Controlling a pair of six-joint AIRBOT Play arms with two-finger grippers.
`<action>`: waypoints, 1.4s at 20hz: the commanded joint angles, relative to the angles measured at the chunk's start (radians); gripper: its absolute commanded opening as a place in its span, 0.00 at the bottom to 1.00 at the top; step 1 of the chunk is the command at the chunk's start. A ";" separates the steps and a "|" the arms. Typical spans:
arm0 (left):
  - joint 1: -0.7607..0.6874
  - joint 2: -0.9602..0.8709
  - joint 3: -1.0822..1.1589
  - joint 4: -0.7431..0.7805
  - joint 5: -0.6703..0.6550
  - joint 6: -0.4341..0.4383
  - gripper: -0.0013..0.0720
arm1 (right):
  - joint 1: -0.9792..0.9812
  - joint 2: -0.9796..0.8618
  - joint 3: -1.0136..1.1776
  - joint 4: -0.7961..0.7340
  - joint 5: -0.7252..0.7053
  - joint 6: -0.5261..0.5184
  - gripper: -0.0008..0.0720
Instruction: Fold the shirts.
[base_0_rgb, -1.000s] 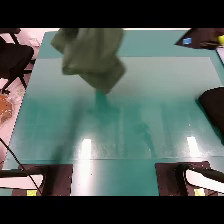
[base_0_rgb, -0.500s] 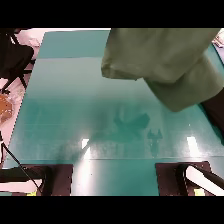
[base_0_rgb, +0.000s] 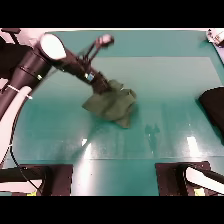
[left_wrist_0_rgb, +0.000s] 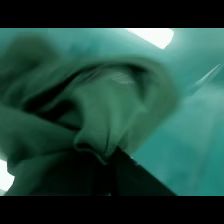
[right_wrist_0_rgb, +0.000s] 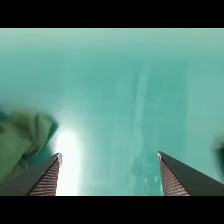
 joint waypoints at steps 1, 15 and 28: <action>0.001 0.000 -0.177 0.423 0.077 -0.058 0.06 | 0.106 -0.087 0.000 0.002 0.022 -0.011 0.92; 0.001 0.000 -0.251 0.677 0.080 -0.108 0.06 | 0.217 -0.182 -0.769 0.449 -0.435 -0.153 0.90; 0.001 0.000 -0.251 0.663 0.053 -0.109 0.06 | 0.330 -0.520 -0.639 0.451 -0.490 -0.327 0.85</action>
